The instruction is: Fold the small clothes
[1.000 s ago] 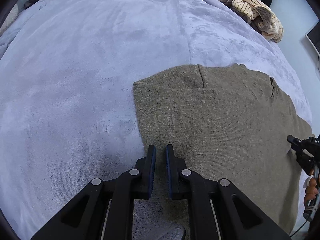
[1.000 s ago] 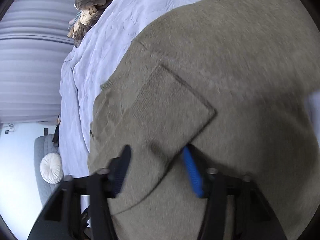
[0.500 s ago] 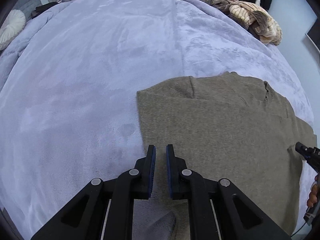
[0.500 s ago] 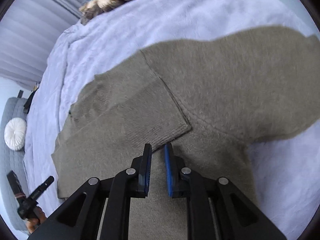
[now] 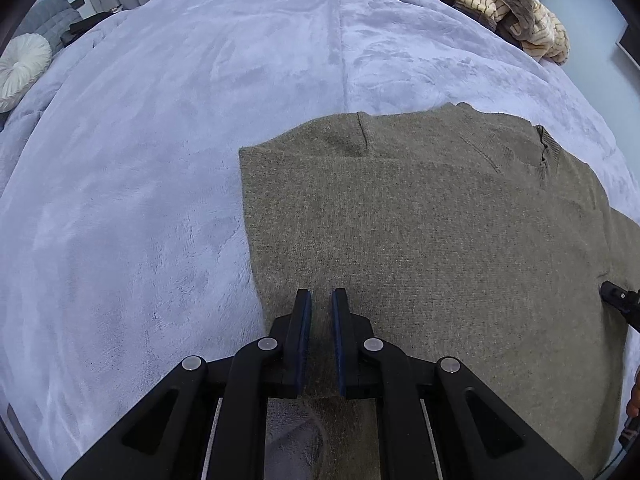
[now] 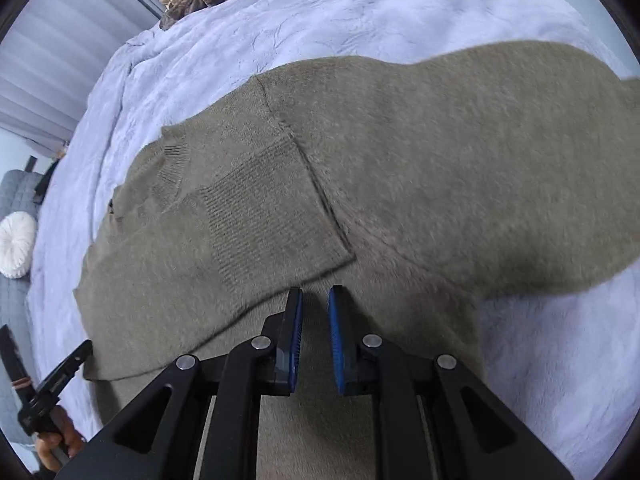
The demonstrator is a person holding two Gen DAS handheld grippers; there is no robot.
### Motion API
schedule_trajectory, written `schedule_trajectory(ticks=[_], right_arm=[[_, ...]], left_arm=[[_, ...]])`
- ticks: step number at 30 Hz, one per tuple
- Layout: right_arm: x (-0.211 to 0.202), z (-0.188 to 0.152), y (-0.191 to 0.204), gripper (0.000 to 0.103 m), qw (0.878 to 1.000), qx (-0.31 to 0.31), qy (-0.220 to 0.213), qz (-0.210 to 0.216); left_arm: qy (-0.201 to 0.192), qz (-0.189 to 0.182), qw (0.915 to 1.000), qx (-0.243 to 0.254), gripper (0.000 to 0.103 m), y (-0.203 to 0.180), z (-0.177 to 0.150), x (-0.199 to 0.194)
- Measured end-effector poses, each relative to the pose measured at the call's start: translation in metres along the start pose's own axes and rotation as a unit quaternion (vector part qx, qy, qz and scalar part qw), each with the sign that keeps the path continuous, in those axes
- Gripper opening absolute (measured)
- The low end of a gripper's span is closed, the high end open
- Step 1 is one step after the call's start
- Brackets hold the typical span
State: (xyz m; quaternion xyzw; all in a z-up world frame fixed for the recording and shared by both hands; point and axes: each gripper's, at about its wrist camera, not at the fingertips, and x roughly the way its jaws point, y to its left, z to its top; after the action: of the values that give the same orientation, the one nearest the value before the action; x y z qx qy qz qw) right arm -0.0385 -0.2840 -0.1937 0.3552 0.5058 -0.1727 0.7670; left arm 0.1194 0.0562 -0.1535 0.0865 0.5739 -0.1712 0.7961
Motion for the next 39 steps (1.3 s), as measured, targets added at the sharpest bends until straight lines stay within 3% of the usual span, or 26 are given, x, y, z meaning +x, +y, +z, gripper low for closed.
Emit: schedule_trajectory(ticks=[4,9,14,18,19,20,21,23,26,30,34,39], right_arm=[[-0.015,-0.006,-0.004,0.017,1.000,0.012,0.000,0.017],[-0.030,-0.019,-0.021,0.032,0.999,0.034,0.006,0.035],[-0.034,-0.030,-0.030,0.034,0.997,0.054,0.014,0.050],[-0.039,-0.033,-0.037,0.044,0.996,0.061,0.016,0.060],[-0.041,-0.033,-0.039,0.046,0.996,0.061,0.015,0.062],[-0.042,-0.033,-0.040,0.048,0.996,0.062,0.015,0.064],[-0.042,-0.033,-0.040,0.049,0.996,0.063,0.014,0.065],[-0.044,-0.031,-0.043,0.049,0.995,0.066,0.015,0.071],[-0.046,-0.030,-0.050,0.049,0.995,0.069,0.014,0.076],[-0.049,-0.029,-0.062,0.057,0.993,0.081,0.011,0.083],[-0.058,-0.027,-0.078,0.061,0.992,0.093,0.002,0.084],[-0.078,-0.021,-0.120,0.061,0.987,0.137,-0.021,0.087]], left_arm=[[0.002,0.005,1.0000,0.002,0.012,-0.004,-0.007,-0.009],[0.010,-0.004,0.9999,0.003,0.012,-0.018,-0.015,-0.017],[0.025,-0.004,0.9997,0.007,0.012,-0.037,-0.021,-0.021],[0.032,-0.013,0.9994,0.002,0.013,-0.050,-0.026,-0.023],[0.035,-0.014,0.9993,0.003,0.034,-0.054,-0.026,-0.022],[0.037,-0.013,0.9992,0.004,0.087,-0.058,-0.027,-0.023],[0.034,-0.003,0.9994,0.003,0.103,-0.061,-0.028,-0.025],[0.015,0.008,0.9998,0.014,0.102,-0.069,-0.029,-0.031],[0.021,0.009,0.9994,0.026,0.102,-0.082,-0.032,-0.024],[0.032,0.006,0.9988,0.035,0.102,-0.100,-0.030,-0.010],[0.056,-0.014,0.9976,0.037,0.102,-0.118,-0.027,0.006],[0.055,-0.034,0.9961,0.060,0.102,-0.147,-0.023,0.014]])
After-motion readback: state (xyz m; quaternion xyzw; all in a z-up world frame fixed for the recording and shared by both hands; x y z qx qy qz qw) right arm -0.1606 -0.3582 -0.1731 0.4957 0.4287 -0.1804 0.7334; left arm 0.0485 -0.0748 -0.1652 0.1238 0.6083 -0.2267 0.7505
